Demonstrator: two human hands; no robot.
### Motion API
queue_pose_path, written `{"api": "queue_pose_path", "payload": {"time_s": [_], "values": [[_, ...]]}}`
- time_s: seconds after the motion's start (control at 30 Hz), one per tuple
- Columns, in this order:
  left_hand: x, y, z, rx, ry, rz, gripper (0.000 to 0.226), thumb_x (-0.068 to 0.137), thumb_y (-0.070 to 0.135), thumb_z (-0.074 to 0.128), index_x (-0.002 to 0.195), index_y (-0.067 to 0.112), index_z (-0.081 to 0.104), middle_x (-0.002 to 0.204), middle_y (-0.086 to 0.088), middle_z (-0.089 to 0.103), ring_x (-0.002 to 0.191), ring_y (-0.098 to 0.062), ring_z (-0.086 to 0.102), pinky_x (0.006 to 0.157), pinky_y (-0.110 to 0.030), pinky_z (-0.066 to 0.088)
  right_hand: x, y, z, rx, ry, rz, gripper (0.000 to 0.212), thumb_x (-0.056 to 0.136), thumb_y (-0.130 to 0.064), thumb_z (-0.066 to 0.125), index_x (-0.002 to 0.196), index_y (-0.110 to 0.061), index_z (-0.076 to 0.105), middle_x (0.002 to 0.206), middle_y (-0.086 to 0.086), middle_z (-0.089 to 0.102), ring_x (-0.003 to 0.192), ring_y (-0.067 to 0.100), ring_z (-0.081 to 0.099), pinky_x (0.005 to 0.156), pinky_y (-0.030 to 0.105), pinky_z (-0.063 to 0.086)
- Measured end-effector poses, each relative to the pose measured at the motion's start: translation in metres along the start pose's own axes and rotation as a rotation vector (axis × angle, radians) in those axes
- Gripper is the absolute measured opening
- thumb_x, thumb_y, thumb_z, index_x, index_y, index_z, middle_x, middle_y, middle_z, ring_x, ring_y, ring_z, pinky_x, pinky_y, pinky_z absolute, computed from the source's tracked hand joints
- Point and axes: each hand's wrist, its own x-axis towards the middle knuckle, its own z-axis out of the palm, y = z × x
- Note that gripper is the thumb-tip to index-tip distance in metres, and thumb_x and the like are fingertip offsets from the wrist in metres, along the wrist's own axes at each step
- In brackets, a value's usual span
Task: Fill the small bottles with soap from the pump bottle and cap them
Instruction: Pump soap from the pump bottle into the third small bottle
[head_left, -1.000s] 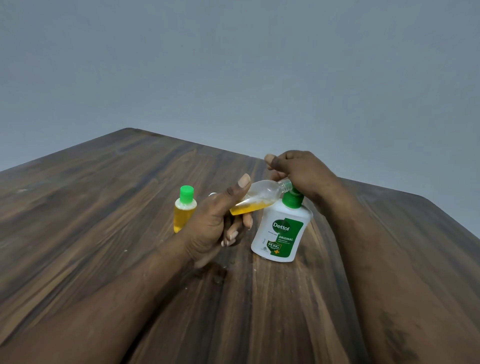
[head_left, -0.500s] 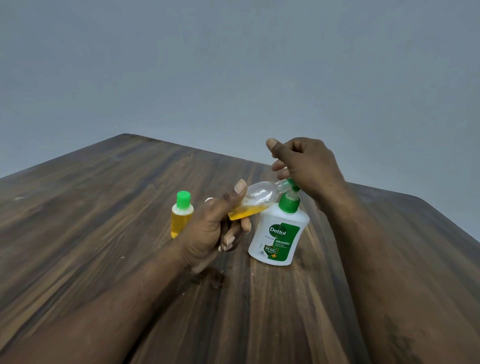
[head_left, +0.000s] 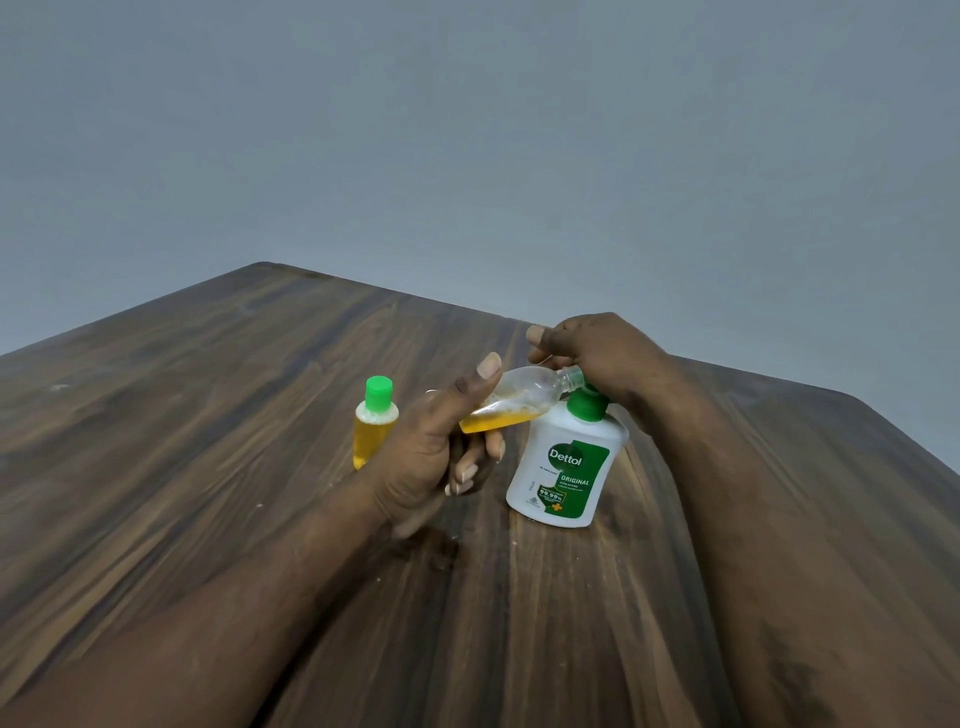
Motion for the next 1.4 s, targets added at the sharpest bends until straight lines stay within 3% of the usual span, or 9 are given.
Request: {"api": "queue_pose_path", "payload": {"time_s": [0.1, 0.23, 0.47, 0.7, 0.87, 0.97, 1.17, 1.33, 1.4], "values": [[0.001, 0.000, -0.001, -0.018, -0.015, 0.001, 0.083, 0.078, 0.075, 0.069, 0.072, -0.008, 0.062, 0.063, -0.023, 0.039, 0.035, -0.014, 0.032, 0.040, -0.020, 0.031, 0.000, -0.001, -0.001, -0.011, 0.019, 0.019, 0.035, 0.101, -0.047, 0.061, 0.084, -0.021, 0.078, 0.097, 0.000, 0.075, 0.099, 0.025, 0.070, 0.101, 0.054, 0.053], [0.001, -0.001, -0.001, -0.023, -0.034, 0.007, 0.075, 0.075, 0.078, 0.068, 0.063, 0.004, 0.064, 0.055, -0.017, 0.037, 0.034, -0.015, 0.031, 0.040, -0.020, 0.031, -0.005, -0.004, -0.005, 0.079, 0.113, -0.019, 0.040, 0.098, -0.052, 0.063, 0.086, -0.016, 0.077, 0.079, -0.005, 0.077, 0.089, 0.021, 0.073, 0.097, 0.049, 0.055], [0.000, 0.001, 0.001, -0.041, -0.065, 0.011, 0.073, 0.081, 0.074, 0.065, 0.063, 0.003, 0.064, 0.048, -0.012, 0.036, 0.036, -0.016, 0.032, 0.042, -0.022, 0.032, -0.009, -0.011, -0.013, 0.212, 0.297, -0.068, 0.058, 0.096, -0.071, 0.051, 0.097, -0.017, 0.073, 0.080, -0.004, 0.078, 0.070, 0.013, 0.075, 0.063, 0.029, 0.051], [-0.002, 0.001, 0.004, -0.022, -0.032, 0.011, 0.071, 0.090, 0.067, 0.058, 0.060, 0.004, 0.064, 0.044, -0.011, 0.036, 0.034, -0.014, 0.032, 0.039, -0.021, 0.030, -0.004, -0.003, -0.004, 0.101, 0.078, 0.006, 0.046, 0.104, -0.058, 0.050, 0.099, -0.017, 0.072, 0.093, 0.003, 0.078, 0.092, 0.024, 0.072, 0.099, 0.053, 0.054], [-0.002, 0.001, 0.001, -0.014, -0.010, 0.009, 0.070, 0.079, 0.074, 0.066, 0.060, 0.006, 0.064, 0.077, -0.035, 0.043, 0.035, -0.014, 0.033, 0.039, -0.021, 0.029, -0.005, -0.002, 0.000, 0.068, -0.013, 0.044, 0.043, 0.105, -0.051, 0.052, 0.105, -0.015, 0.075, 0.105, 0.002, 0.074, 0.099, 0.024, 0.071, 0.103, 0.052, 0.052], [-0.003, 0.002, 0.002, -0.017, 0.008, 0.015, 0.070, 0.078, 0.073, 0.067, 0.065, 0.005, 0.065, 0.079, -0.045, 0.041, 0.036, -0.015, 0.033, 0.040, -0.020, 0.030, -0.006, -0.002, 0.000, 0.022, 0.001, 0.024, 0.043, 0.105, -0.052, 0.051, 0.102, -0.018, 0.076, 0.102, -0.001, 0.075, 0.099, 0.023, 0.070, 0.102, 0.052, 0.052], [0.000, 0.000, 0.001, -0.023, -0.030, 0.011, 0.069, 0.087, 0.069, 0.059, 0.059, 0.006, 0.064, 0.056, -0.015, 0.039, 0.034, -0.014, 0.032, 0.039, -0.020, 0.031, -0.007, -0.004, -0.005, 0.160, 0.158, -0.028, 0.044, 0.100, -0.054, 0.059, 0.090, -0.014, 0.076, 0.081, -0.003, 0.079, 0.086, 0.021, 0.074, 0.094, 0.046, 0.057], [-0.003, 0.002, 0.005, -0.025, -0.035, 0.012, 0.069, 0.094, 0.064, 0.056, 0.059, 0.004, 0.063, 0.045, -0.011, 0.034, 0.034, -0.015, 0.031, 0.040, -0.021, 0.031, -0.007, -0.008, -0.013, 0.222, 0.335, -0.098, 0.051, 0.097, -0.063, 0.060, 0.093, -0.014, 0.074, 0.078, -0.004, 0.078, 0.070, 0.014, 0.075, 0.069, 0.032, 0.056], [-0.002, 0.002, 0.005, -0.027, -0.031, 0.013, 0.069, 0.094, 0.064, 0.056, 0.059, 0.005, 0.064, 0.047, -0.011, 0.034, 0.034, -0.015, 0.031, 0.040, -0.021, 0.030, -0.005, -0.008, -0.012, 0.236, 0.373, -0.099, 0.050, 0.097, -0.063, 0.059, 0.091, -0.016, 0.074, 0.076, -0.005, 0.077, 0.068, 0.014, 0.074, 0.067, 0.031, 0.055]]}}
